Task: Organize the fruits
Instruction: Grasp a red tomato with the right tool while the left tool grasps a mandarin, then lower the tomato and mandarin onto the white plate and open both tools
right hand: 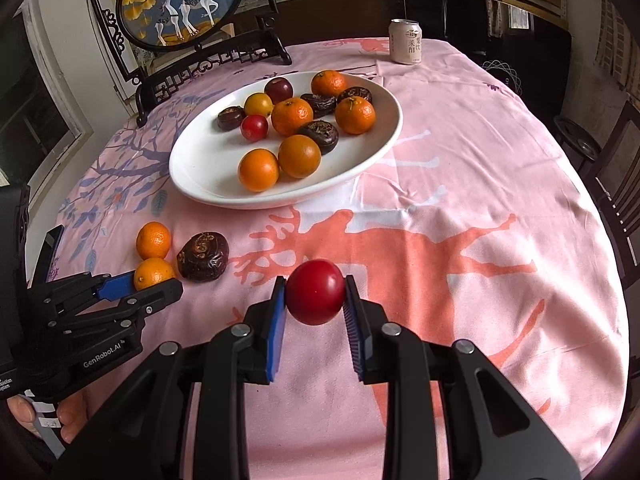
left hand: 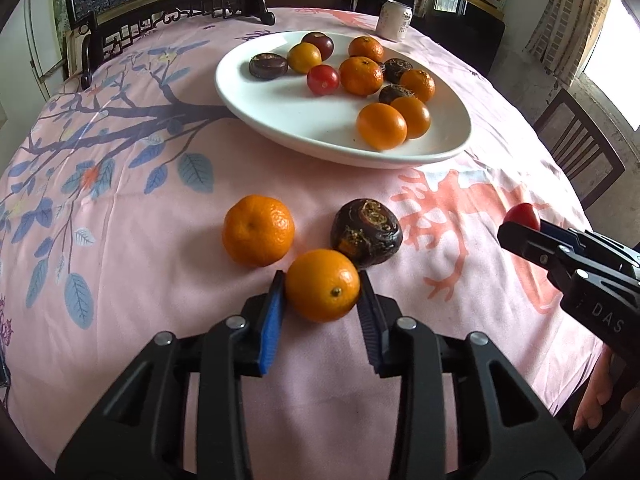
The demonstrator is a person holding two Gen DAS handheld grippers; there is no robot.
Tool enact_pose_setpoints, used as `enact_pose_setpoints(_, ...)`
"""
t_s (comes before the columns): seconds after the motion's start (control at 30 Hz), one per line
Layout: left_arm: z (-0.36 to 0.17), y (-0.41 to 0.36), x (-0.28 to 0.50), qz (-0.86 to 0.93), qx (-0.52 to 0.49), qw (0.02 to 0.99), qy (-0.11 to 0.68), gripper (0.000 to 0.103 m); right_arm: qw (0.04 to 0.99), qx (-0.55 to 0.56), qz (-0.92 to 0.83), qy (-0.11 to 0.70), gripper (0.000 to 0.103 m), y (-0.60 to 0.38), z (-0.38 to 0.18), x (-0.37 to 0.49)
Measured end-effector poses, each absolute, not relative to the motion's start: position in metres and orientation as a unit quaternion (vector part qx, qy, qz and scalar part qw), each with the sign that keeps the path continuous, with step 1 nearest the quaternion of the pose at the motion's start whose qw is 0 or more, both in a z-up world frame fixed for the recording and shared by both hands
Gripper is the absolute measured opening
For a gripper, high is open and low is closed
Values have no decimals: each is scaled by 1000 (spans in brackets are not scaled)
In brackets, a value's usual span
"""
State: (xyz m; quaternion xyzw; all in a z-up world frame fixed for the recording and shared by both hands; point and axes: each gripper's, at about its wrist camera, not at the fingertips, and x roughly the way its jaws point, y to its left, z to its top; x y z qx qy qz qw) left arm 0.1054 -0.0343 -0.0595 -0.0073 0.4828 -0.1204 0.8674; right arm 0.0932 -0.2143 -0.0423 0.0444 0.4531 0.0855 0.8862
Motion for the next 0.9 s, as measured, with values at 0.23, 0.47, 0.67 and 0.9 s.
enact_pose_setpoints(0.23, -38, -23, 90, -131, -18, 876, 463, 35, 888, 35, 93, 448, 28, -204, -36, 94)
enact_pose_setpoints(0.47, -11, -14, 95, -140, -20, 884, 445, 35, 886, 31, 108, 450, 28, -197, -30, 98)
enact_pose_setpoints(0.67, 15, -11, 152, -115, -10, 893, 436, 35, 890, 0, 151, 429, 28, -178, -2, 131)
enact_pose_setpoints(0.9, 8, -23, 255, -87, -11, 878, 471, 35, 891, -47, 153, 426, 28, -160, -7, 208)
